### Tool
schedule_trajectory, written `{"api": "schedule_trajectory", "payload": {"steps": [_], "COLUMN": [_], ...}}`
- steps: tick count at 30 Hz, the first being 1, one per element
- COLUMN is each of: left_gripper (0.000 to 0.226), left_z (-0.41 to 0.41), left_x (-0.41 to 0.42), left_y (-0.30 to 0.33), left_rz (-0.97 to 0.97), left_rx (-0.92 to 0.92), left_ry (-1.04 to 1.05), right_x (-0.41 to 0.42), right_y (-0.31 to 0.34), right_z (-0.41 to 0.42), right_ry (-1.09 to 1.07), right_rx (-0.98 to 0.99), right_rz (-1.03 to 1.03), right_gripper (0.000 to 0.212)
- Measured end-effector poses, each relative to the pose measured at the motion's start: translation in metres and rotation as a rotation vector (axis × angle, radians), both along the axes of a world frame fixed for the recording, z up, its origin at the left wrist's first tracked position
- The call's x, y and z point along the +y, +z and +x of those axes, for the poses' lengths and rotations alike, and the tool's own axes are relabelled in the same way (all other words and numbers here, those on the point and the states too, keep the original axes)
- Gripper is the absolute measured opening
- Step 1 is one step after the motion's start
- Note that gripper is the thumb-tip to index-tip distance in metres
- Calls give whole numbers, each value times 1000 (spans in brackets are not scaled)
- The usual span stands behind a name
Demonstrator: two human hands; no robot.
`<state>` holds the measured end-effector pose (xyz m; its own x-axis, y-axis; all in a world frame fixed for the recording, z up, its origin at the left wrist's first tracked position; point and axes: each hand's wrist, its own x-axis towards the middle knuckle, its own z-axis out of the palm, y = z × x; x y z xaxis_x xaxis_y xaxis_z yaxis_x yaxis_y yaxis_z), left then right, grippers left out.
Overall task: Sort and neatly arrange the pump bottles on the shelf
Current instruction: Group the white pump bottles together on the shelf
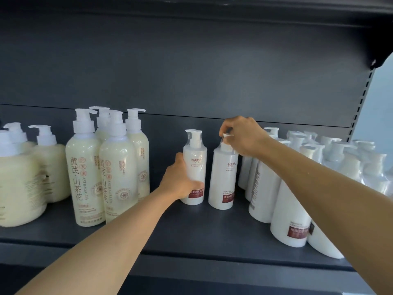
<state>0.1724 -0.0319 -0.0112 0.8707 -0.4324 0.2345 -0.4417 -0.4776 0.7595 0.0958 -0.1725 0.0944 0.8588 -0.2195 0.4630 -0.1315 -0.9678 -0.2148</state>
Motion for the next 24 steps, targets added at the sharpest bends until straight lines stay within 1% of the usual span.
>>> {"api": "schedule_trajectory", "payload": {"steps": [8,15,18,20,21,23,24], "left_gripper": [67,67,68,75,82,98,100], "left_z": [31,35,33,29,26,20,15], "left_x": [-17,-20,-18,-15,-14,-12,-11], "left_y": [-1,-2,-2,-2,0,5,10], "left_rz": [-10,-15,17,28,18,-14,-21], "left_rx": [17,25,27,35,24,-47,-108], "left_ry": [4,4,9,20,31,62,83], "right_x": [-9,-14,-14,-14,-15,-19,-22], "right_y": [-7,-10,-9,-4,0,12,20], "right_z": [34,36,32,24,18,2,-7], "right_ry": [-12,30,20,8,4,-8,-24], "right_rx": [-27,-46,-5,58,81,91,90], "right_rz": [29,64,56,52,56,45,25], "right_gripper": [20,18,27,38,42,44,43]}}
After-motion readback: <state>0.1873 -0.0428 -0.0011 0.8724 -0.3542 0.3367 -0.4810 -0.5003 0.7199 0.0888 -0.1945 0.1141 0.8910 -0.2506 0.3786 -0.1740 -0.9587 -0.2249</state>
